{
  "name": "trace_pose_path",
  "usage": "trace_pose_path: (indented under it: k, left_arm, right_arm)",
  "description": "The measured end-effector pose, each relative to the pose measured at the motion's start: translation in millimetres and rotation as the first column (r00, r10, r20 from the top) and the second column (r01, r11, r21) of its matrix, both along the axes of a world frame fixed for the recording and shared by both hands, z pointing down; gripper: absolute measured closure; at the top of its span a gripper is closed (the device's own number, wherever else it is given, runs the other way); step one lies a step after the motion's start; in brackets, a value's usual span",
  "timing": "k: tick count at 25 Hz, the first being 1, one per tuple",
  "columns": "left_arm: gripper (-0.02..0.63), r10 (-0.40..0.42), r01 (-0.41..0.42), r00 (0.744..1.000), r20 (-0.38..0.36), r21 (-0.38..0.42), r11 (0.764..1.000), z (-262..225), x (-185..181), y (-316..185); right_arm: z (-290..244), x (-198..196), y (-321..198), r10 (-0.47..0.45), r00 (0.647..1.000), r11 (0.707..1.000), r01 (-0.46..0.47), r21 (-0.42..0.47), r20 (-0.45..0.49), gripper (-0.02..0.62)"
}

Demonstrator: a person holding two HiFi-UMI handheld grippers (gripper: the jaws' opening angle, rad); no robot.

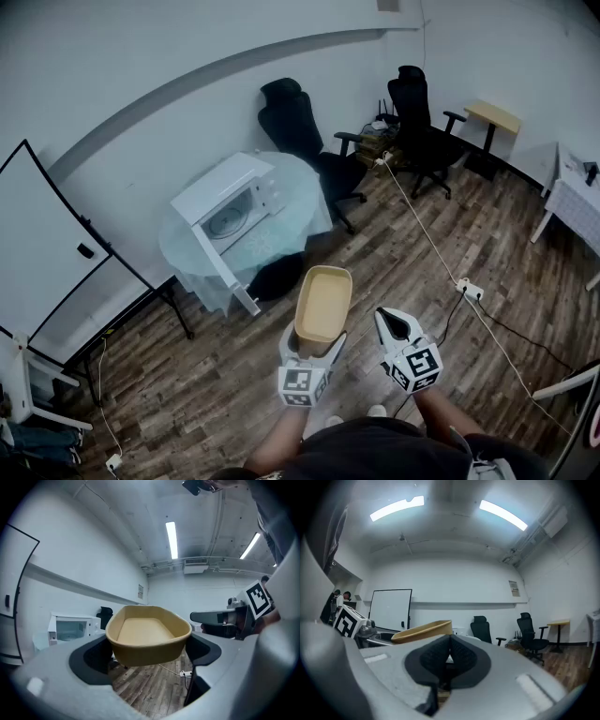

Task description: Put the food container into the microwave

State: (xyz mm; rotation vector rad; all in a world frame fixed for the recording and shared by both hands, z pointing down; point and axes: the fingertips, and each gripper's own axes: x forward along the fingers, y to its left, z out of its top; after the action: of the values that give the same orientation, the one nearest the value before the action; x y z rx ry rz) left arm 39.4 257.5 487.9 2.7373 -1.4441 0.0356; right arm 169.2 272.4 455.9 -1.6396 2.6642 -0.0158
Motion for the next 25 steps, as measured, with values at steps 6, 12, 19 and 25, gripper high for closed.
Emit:
trace_pose_path:
  k: [6, 12, 19, 25]
  left_arm:
    - [0.11, 0.005, -0.005, 1.0, 0.002, -0.011, 1.0, 5, -19, -3]
    - [0.11, 0.013, -0.013, 0.999, 0.038, 0.004, 1.0, 13, -26, -6]
    - [0.11, -0.008, 0.008, 0.999, 0.036, -0.004, 1.0, 12, -15, -21]
    - [0.11, -0.027, 0.026, 0.998, 0.049, 0.022, 0.999, -2, 3, -54]
  right_arm:
    - [4, -20, -5, 0.003, 1.0, 1.0, -0.003, -0.008, 0.008, 0.594]
    - [6, -32, -7, 0.001, 1.0, 1.0, -0.002, 0.004, 0.013, 0.595]
    - [6, -22, -23, 0.0, 0.998, 1.0, 0.0, 0.009, 0.069, 0.594]
    - [-4, -10, -64, -0.041, 0.997, 0.999, 0.039, 0.025, 0.071, 0.595]
